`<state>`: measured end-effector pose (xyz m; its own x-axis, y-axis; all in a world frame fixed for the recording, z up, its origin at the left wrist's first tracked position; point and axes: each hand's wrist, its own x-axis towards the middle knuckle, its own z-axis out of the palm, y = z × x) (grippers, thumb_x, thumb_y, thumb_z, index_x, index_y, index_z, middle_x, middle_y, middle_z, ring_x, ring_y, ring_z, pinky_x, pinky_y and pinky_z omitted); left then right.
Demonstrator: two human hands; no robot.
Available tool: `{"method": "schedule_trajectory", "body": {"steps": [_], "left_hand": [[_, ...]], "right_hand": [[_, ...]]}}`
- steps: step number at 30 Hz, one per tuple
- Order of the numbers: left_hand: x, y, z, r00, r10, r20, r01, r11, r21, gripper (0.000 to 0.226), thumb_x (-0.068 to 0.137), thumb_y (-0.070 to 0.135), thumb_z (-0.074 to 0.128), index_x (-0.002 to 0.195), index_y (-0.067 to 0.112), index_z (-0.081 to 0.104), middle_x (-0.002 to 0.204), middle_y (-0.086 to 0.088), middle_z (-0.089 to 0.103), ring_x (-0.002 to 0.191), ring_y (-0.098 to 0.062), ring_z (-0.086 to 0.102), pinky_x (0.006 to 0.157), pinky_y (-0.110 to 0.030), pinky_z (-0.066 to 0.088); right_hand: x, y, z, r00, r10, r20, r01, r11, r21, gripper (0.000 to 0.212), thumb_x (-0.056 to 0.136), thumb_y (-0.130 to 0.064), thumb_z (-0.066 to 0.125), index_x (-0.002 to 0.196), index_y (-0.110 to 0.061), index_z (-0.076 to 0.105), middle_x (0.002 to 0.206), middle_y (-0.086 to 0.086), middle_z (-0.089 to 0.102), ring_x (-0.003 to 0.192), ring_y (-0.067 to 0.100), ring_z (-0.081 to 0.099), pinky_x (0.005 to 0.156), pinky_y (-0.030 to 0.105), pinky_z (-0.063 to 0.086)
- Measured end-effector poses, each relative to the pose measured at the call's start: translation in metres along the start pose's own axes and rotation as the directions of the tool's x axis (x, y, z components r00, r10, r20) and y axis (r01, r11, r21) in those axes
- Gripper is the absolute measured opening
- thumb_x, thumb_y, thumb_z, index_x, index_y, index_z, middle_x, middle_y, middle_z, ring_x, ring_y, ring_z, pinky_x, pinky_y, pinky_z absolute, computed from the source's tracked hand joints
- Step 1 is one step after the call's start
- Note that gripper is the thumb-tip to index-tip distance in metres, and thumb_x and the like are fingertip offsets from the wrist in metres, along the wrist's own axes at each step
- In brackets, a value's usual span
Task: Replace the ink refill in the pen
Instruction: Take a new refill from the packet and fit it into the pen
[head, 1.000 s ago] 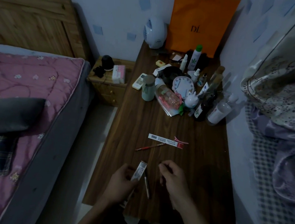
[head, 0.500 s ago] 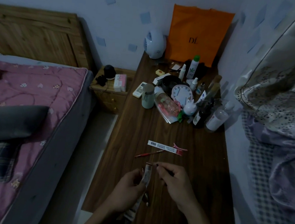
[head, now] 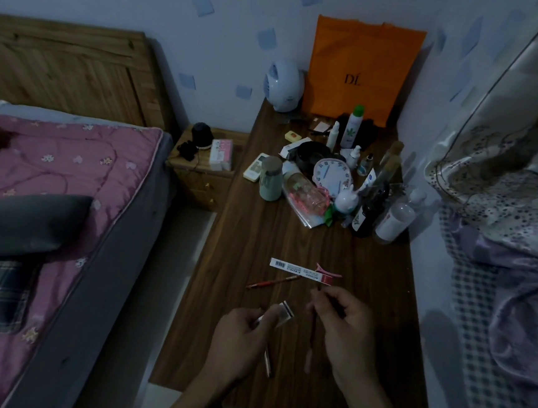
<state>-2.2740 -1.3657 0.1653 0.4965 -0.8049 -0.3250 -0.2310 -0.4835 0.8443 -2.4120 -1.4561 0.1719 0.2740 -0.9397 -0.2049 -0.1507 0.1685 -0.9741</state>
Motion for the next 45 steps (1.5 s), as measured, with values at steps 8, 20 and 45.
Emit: {"method": "schedule_trajectory", "body": {"steps": [8, 20, 45], "left_hand": [[-0.001, 0.0, 0.002, 0.997, -0.039, 0.068, 0.053, 0.975, -0.217, 0.022, 0.096, 0.021, 0.054, 0.085, 0.025, 0.072, 0.079, -0.003, 0.075, 0.066, -0.015, 0.07, 0.053, -0.024, 0.05], [-0.003, -0.009, 0.002, 0.999, -0.011, 0.041, 0.022, 0.962, -0.274, 0.019, 0.093, 0.032, 0.059, 0.081, 0.024, 0.072, 0.083, 0.0, 0.074, 0.075, -0.01, 0.07, 0.066, -0.024, 0.052], [-0.021, -0.008, -0.008, 0.97, 0.203, 0.132, -0.14, 0.915, -0.378, 0.018, 0.076, 0.029, 0.079, 0.091, 0.023, 0.075, 0.086, -0.003, 0.075, 0.072, -0.01, 0.069, 0.064, -0.02, 0.053]], "right_hand": [[-0.009, -0.026, -0.017, 0.997, -0.074, 0.033, 0.069, 0.989, 0.133, 0.01, 0.085, -0.034, 0.063, 0.081, -0.032, 0.072, 0.082, 0.004, 0.076, 0.062, 0.009, 0.065, 0.053, 0.022, 0.05], [-0.022, -0.023, -0.008, 0.978, -0.12, -0.173, 0.153, 0.969, 0.194, 0.014, 0.082, -0.041, 0.06, 0.084, -0.033, 0.072, 0.085, 0.004, 0.075, 0.066, 0.014, 0.069, 0.055, 0.026, 0.056], [-0.023, -0.018, -0.001, 0.928, -0.13, -0.349, 0.172, 0.981, 0.09, 0.02, 0.098, -0.024, 0.056, 0.091, -0.038, 0.069, 0.087, -0.003, 0.075, 0.066, 0.01, 0.069, 0.058, 0.028, 0.054]]}}
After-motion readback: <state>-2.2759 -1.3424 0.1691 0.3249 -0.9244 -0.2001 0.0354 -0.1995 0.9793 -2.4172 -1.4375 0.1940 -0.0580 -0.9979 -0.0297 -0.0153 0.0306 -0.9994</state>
